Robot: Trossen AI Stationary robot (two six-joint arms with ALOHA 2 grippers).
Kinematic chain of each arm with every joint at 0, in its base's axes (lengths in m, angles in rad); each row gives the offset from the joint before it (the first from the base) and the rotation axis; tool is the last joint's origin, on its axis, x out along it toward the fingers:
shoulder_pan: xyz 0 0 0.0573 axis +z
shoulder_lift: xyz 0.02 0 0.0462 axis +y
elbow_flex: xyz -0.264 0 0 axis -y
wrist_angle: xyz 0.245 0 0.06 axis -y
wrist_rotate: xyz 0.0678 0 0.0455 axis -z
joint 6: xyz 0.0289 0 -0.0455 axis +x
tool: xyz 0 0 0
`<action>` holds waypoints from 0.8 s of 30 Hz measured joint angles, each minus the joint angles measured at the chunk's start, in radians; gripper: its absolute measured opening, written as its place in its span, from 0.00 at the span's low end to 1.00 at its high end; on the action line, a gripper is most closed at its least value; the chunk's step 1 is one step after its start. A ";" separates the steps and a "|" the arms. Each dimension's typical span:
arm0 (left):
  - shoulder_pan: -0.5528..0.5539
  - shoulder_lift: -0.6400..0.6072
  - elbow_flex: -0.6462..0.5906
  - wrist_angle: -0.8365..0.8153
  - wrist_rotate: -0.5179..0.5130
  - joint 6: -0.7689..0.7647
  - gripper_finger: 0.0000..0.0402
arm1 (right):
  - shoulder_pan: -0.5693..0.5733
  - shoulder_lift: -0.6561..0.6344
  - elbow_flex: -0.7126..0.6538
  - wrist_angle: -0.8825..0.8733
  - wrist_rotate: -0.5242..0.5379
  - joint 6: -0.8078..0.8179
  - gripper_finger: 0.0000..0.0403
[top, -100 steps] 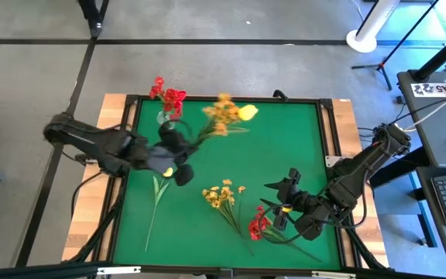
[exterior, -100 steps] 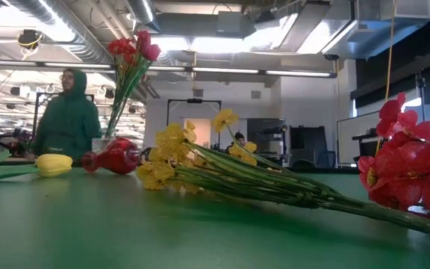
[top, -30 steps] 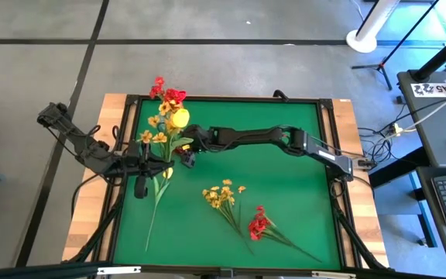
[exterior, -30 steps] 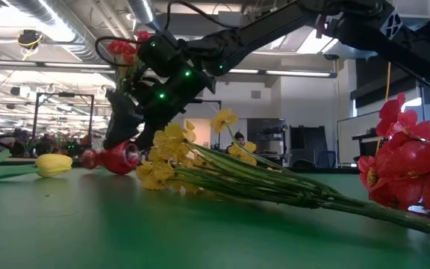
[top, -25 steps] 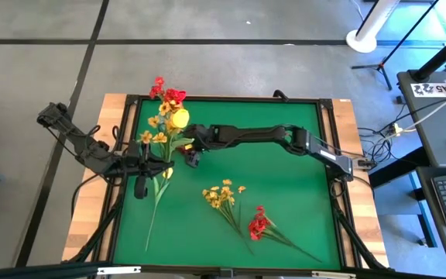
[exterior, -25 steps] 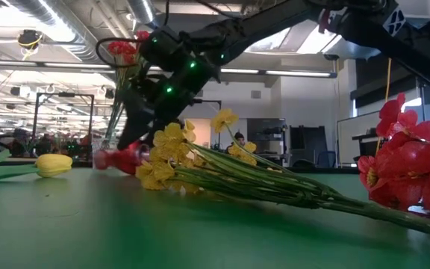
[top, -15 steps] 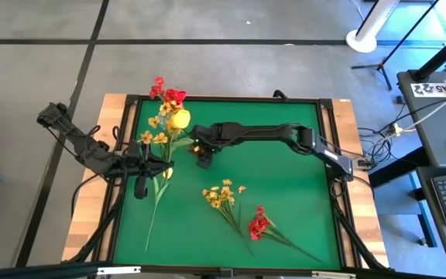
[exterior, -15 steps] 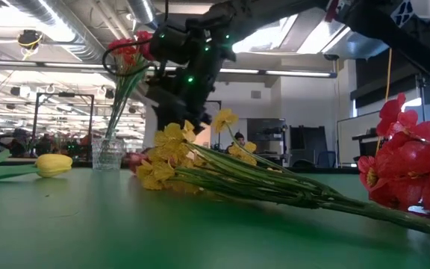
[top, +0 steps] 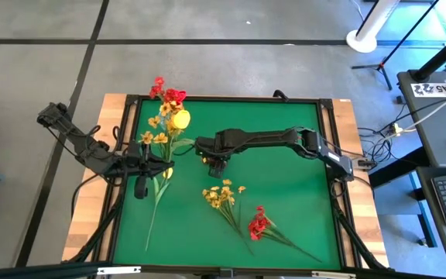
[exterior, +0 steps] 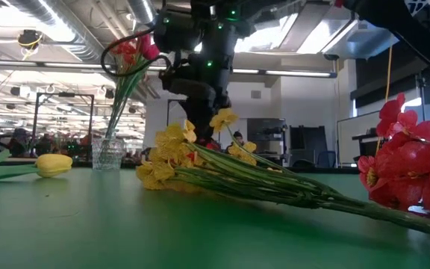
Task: Sort flowers into vase by color
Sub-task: Put the red vase containing the yellow flowers on the center of the table upright
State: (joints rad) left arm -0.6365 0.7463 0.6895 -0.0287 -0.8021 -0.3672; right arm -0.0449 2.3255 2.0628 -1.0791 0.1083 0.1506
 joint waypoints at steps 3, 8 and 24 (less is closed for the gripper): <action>0.000 0.000 0.000 0.000 0.000 0.000 0.01 | 0.000 -0.003 -0.006 -0.004 -0.022 0.000 0.51; 0.000 0.000 0.000 -0.002 0.000 0.000 0.01 | 0.000 -0.004 -0.010 0.011 -0.031 -0.018 0.51; 0.000 0.000 0.000 -0.012 0.000 0.010 0.01 | -0.010 0.097 -0.011 0.129 -0.020 -0.161 0.68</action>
State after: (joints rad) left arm -0.6364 0.7464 0.6899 -0.0408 -0.8017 -0.3569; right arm -0.0547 2.4225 2.0513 -0.9504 0.0887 -0.0104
